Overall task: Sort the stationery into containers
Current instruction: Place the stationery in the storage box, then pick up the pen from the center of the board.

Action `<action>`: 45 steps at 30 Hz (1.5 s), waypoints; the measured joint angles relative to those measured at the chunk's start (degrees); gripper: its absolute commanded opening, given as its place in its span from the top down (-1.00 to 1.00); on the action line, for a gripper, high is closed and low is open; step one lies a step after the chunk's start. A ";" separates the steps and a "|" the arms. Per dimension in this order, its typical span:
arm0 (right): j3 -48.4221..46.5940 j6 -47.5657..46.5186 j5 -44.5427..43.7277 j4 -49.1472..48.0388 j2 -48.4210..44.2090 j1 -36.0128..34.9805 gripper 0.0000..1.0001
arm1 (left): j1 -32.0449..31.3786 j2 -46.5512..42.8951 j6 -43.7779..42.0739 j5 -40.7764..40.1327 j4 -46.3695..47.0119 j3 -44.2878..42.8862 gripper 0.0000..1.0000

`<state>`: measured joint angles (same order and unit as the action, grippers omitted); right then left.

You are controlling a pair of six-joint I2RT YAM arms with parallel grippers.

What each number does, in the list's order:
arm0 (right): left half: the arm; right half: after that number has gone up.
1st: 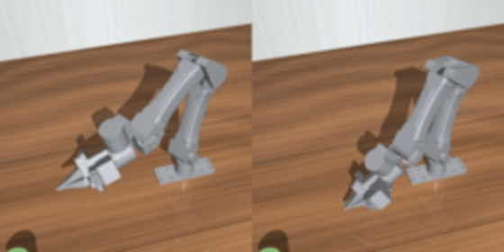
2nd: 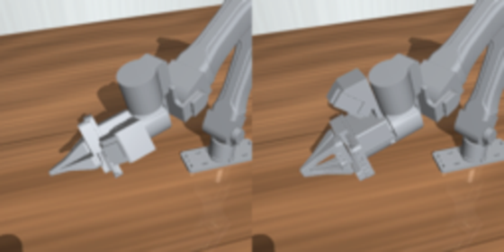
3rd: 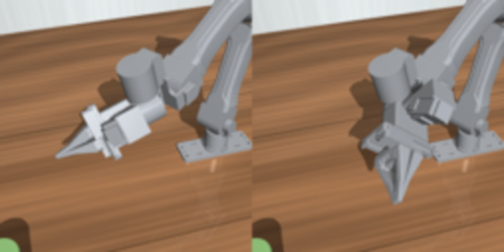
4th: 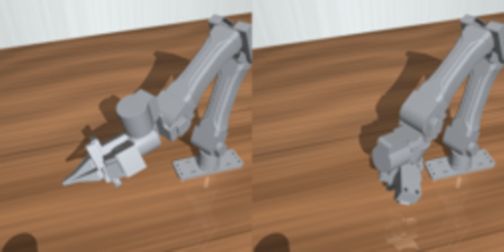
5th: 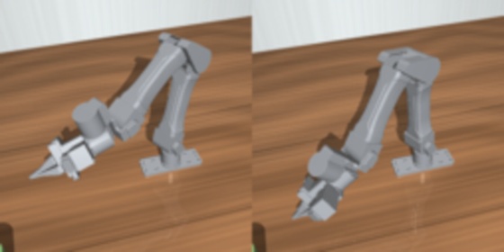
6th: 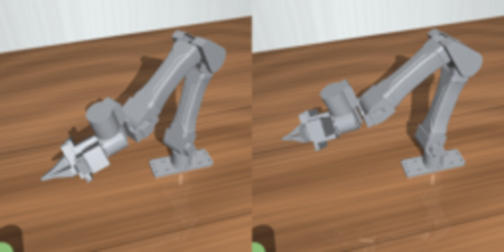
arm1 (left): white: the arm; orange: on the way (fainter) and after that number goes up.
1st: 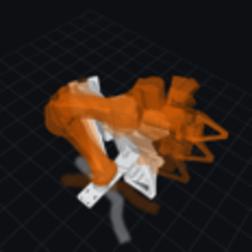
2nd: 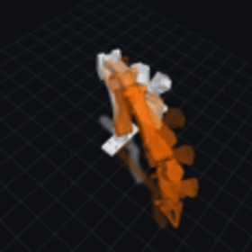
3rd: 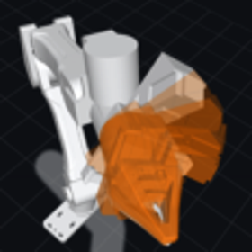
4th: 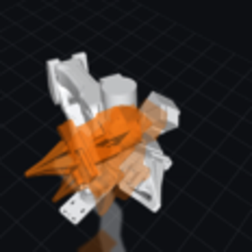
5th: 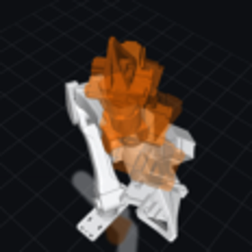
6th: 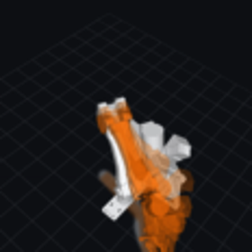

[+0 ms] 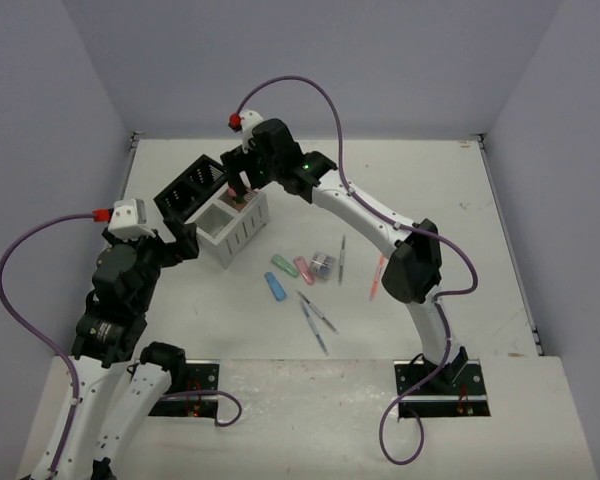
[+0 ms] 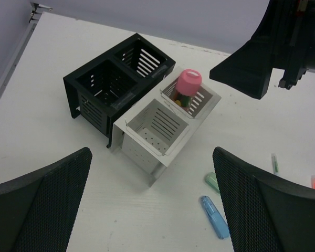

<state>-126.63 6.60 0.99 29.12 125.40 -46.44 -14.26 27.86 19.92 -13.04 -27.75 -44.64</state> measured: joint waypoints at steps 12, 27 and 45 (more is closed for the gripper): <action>16.53 0.36 -3.49 -1.25 -12.15 0.16 -0.76 | 0.00 -0.07 0.00 0.25 -0.02 0.02 -1.00; 65.30 20.69 -14.83 -1.87 -47.00 12.34 -0.43 | -0.02 1.03 0.00 0.90 -0.05 0.03 -1.00; 75.05 36.45 -23.37 2.98 -37.34 15.87 0.12 | -0.02 1.88 0.00 1.93 -0.07 0.04 -1.00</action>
<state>-51.58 43.05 -22.39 32.10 88.06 -30.57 -14.28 29.74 19.92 -11.11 -27.81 -44.60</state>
